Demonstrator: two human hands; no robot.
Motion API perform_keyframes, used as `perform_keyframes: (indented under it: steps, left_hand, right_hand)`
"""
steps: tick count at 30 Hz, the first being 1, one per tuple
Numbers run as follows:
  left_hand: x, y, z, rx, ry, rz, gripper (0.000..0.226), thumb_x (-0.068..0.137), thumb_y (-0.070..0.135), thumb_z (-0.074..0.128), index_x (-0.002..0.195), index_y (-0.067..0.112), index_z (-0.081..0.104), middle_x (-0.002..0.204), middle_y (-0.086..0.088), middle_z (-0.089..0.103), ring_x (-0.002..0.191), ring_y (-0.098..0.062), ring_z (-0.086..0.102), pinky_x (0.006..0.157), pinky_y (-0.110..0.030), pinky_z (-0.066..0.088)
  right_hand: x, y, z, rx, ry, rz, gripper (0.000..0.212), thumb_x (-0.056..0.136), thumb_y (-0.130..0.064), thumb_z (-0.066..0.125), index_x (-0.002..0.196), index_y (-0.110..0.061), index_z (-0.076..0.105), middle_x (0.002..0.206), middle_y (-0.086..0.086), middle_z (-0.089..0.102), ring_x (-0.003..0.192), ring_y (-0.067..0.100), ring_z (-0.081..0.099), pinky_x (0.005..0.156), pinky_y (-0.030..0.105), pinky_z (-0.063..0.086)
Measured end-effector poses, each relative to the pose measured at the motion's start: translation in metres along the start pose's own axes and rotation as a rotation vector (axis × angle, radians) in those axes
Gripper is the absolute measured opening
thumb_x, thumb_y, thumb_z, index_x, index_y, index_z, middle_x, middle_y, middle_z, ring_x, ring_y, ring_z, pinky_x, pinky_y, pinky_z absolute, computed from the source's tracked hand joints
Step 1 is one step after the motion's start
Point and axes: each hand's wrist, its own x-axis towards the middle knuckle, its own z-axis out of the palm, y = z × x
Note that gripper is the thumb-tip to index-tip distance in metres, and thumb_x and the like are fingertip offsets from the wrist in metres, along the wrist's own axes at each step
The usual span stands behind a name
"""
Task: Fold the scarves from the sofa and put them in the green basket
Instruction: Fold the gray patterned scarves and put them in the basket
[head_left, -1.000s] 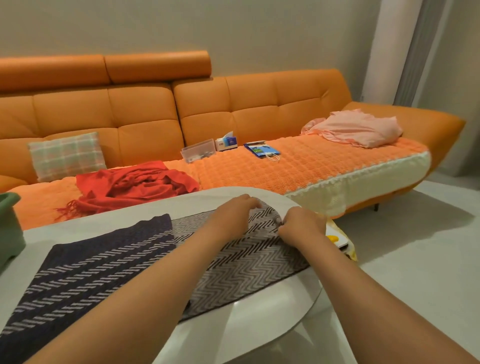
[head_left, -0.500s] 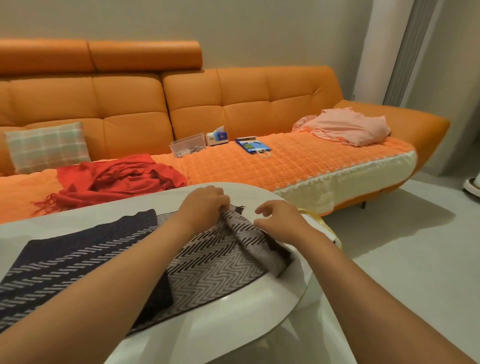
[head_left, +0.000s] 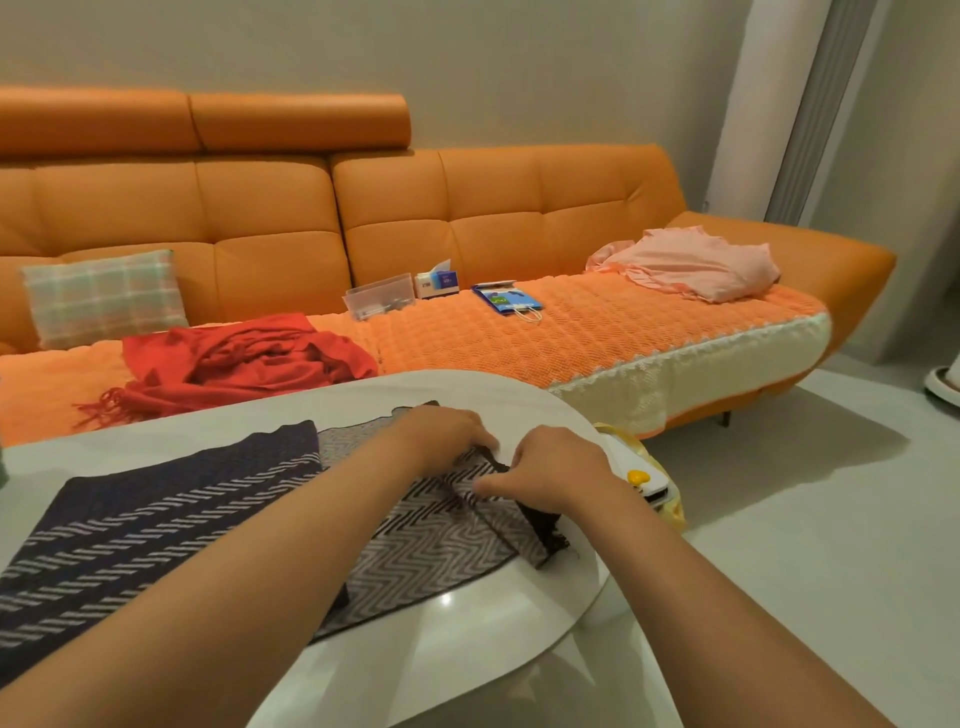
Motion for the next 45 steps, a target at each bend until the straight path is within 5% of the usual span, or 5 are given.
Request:
perform_keyframes:
  steps: [8, 14, 29, 35, 45]
  left_hand:
    - [0.013, -0.017, -0.006, 0.024, 0.126, -0.04, 0.019, 0.093, 0.018, 0.055, 0.1, 0.026, 0.071, 0.107, 0.007, 0.059, 0.096, -0.019, 0.06, 0.075, -0.035, 0.051]
    - [0.013, -0.023, -0.007, -0.136, -0.114, -0.053, 0.057, 0.086, 0.009, 0.056, 0.133, 0.039, 0.056, 0.123, 0.014, 0.057, 0.112, -0.012, 0.053, 0.094, -0.038, 0.05]
    - [-0.008, -0.018, 0.003, -0.388, 0.483, -0.141, 0.002, 0.092, 0.019, 0.057, 0.093, 0.02, 0.058, 0.104, 0.009, 0.064, 0.079, -0.012, 0.053, 0.06, -0.024, 0.037]
    - [0.003, -0.016, -0.03, -0.532, 0.337, -0.108, 0.019, 0.094, 0.008, 0.047, 0.106, 0.022, 0.042, 0.084, -0.008, 0.06, 0.072, -0.028, 0.055, 0.059, -0.039, 0.043]
    - [0.028, -0.043, -0.057, -0.024, 0.442, -0.154, 0.023, 0.089, 0.005, 0.058, 0.105, 0.019, 0.066, 0.106, -0.002, 0.056, 0.094, -0.025, 0.057, 0.064, -0.033, 0.044]
  right_hand:
    - [0.015, 0.013, 0.005, 0.357, -0.031, -0.032, 0.025, 0.082, -0.04, 0.078, 0.072, -0.016, 0.076, 0.073, -0.003, 0.071, 0.075, 0.015, 0.066, 0.073, 0.039, 0.059]
    - [0.017, 0.018, 0.01, 0.195, -0.09, 0.02, 0.036, 0.069, -0.053, 0.084, 0.063, -0.023, 0.065, 0.066, -0.006, 0.062, 0.066, 0.015, 0.06, 0.056, 0.027, 0.045]
    - [0.012, 0.011, 0.009, 0.497, 0.168, -0.049, 0.018, 0.087, -0.034, 0.073, 0.101, -0.022, 0.078, 0.111, -0.008, 0.071, 0.105, 0.012, 0.061, 0.088, 0.026, 0.046]
    - [0.022, 0.019, -0.002, 0.694, 0.292, 0.055, 0.02, 0.103, -0.03, 0.048, 0.092, -0.018, 0.057, 0.083, -0.003, 0.058, 0.078, 0.02, 0.056, 0.06, 0.034, 0.039]
    - [0.031, 0.027, -0.015, 0.622, 0.258, 0.052, 0.022, 0.088, -0.034, 0.07, 0.077, -0.014, 0.069, 0.077, 0.009, 0.069, 0.078, 0.031, 0.067, 0.067, 0.042, 0.053]
